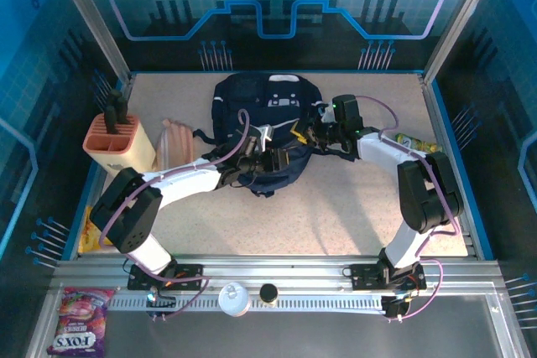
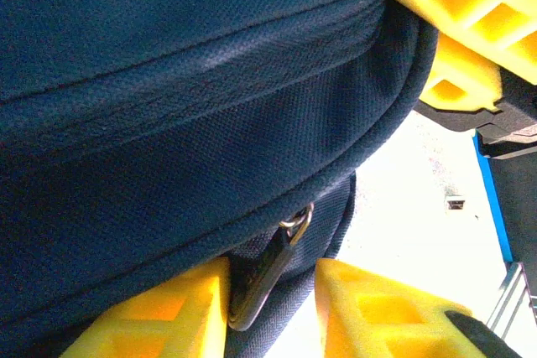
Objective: Pack the student bag
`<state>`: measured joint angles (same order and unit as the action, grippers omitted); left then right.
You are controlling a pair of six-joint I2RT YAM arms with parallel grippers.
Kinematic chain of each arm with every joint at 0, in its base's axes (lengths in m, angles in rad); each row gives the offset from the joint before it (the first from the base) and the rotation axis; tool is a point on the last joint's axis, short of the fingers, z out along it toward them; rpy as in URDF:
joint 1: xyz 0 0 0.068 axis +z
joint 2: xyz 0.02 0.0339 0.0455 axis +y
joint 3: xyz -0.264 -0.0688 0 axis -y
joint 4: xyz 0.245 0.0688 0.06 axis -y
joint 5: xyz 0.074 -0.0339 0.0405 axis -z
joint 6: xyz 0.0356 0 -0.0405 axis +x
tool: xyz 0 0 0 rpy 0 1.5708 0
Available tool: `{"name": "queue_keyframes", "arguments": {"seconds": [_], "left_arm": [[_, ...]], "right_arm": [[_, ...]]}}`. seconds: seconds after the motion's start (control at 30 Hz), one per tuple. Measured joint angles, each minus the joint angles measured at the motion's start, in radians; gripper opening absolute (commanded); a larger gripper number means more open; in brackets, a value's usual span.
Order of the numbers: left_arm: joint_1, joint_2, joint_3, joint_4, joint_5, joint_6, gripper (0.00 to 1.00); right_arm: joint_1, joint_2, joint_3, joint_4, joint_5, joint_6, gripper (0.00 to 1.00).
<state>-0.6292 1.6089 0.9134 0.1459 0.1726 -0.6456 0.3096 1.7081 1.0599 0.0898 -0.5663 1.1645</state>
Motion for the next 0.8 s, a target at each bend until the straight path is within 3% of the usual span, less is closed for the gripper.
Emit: {"name": "queue_keyframes", "arguments": {"seconds": [0.43,0.8], "left_arm": [[-0.011,0.000,0.000,0.000,-0.057,0.015,0.00],[-0.002,-0.107,-0.014,-0.211,-0.116,0.060,0.00]], "right_arm": [[0.002,0.000,-0.007,0.001,0.002,0.000,0.12],[-0.033,-0.048,-0.159,0.192,0.005,0.066,0.03]]}}
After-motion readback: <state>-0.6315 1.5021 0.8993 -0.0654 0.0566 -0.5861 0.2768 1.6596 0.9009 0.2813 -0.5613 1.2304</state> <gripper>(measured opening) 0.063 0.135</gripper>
